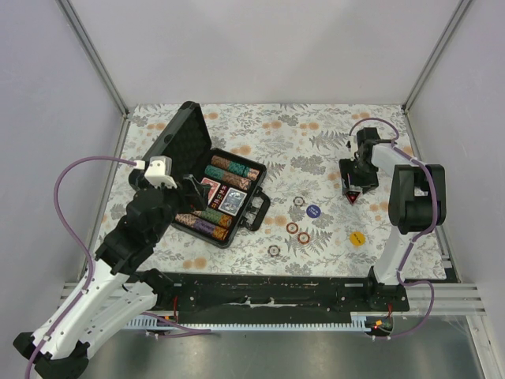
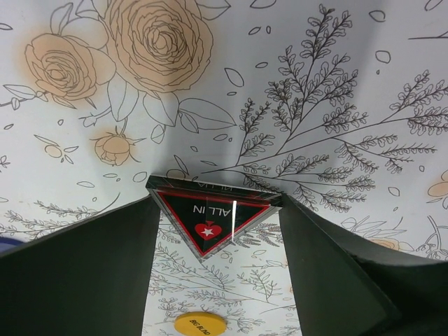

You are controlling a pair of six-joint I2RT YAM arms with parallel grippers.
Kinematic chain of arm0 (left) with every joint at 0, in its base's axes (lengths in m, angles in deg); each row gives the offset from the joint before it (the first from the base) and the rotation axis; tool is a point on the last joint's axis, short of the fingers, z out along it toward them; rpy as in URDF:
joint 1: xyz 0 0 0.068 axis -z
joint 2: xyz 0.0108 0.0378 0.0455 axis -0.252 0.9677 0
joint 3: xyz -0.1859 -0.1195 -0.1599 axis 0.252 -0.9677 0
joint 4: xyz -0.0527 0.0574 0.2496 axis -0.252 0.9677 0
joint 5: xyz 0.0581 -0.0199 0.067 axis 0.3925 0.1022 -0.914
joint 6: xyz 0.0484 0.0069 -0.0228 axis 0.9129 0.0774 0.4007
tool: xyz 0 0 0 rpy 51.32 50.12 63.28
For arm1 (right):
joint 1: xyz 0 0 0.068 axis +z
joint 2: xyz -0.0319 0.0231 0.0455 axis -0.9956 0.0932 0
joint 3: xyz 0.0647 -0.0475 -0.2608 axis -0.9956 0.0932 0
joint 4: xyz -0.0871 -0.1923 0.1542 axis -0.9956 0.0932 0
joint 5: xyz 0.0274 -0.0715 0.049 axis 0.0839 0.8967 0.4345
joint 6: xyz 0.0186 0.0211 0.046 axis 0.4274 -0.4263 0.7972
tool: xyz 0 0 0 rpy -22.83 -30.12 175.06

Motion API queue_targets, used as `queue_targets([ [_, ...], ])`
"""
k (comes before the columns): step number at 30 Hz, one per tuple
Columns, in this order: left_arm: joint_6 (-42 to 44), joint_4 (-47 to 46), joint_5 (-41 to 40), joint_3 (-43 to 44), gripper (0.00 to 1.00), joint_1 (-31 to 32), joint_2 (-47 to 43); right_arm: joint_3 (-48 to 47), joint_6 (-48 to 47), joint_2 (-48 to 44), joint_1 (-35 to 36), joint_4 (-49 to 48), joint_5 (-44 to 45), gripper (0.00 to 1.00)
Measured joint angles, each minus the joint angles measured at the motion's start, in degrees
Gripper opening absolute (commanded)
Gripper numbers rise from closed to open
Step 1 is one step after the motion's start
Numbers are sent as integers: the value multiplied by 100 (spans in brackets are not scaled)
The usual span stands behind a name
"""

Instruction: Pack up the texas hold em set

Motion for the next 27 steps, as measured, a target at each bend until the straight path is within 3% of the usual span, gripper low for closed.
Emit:
queue_targets([
  [12, 0, 0, 4, 0, 94, 0, -85, -15, 573, -17, 170, -2, -39, 63],
  [27, 0, 2, 2, 0, 94, 0, -146, -343, 1425, -374, 1314, -31, -684, 63],
])
